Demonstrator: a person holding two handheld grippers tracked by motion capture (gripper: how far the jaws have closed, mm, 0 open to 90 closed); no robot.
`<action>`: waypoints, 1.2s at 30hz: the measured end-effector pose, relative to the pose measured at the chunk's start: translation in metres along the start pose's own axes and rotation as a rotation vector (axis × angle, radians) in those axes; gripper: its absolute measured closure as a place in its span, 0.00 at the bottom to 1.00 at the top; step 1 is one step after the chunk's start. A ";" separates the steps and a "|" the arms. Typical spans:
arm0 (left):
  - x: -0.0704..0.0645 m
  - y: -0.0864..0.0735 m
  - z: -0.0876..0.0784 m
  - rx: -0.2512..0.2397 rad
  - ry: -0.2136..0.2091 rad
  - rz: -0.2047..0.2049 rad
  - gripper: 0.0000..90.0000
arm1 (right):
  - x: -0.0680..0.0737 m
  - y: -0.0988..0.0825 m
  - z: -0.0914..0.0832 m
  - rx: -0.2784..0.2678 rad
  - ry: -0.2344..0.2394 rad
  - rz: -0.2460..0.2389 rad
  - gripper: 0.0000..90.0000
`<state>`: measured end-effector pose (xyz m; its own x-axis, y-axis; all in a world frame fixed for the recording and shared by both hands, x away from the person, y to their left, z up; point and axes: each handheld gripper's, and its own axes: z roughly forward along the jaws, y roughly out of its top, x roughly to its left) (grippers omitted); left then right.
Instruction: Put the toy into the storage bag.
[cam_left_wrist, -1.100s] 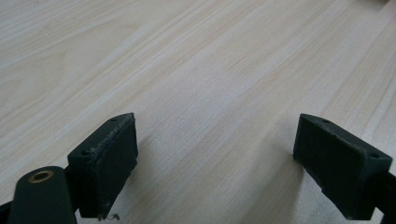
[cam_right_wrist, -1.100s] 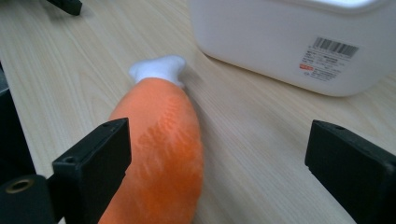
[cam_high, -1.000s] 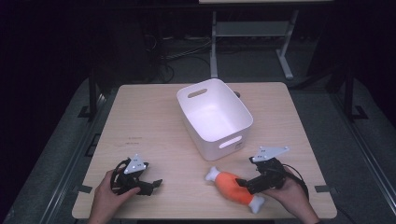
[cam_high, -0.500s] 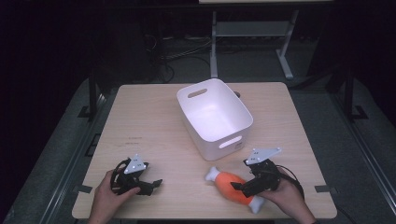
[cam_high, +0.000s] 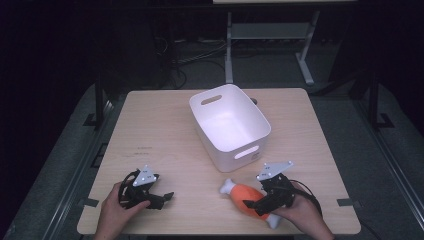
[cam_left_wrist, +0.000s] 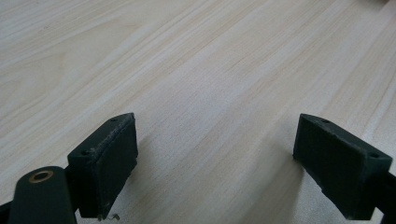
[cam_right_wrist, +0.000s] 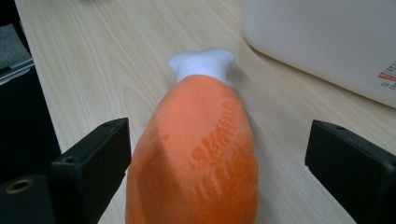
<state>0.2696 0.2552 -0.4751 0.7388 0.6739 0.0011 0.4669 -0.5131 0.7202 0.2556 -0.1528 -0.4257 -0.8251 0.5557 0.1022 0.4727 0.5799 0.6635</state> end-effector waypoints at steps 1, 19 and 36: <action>0.000 0.000 0.000 0.001 0.000 0.000 0.14 | 0.000 0.000 0.001 0.004 0.000 0.001 0.06; 0.000 0.000 0.000 0.001 0.000 0.001 0.14 | 0.005 -0.003 0.016 0.055 0.020 -0.003 0.00; 0.000 0.000 0.000 0.001 0.000 0.001 0.14 | 0.010 -0.006 0.031 0.111 0.009 -0.028 0.00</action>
<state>0.2696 0.2553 -0.4751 0.7391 0.6736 0.0018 0.4670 -0.5142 0.7194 0.2537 -0.1322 -0.4516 -0.8409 0.5333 0.0919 0.4805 0.6576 0.5802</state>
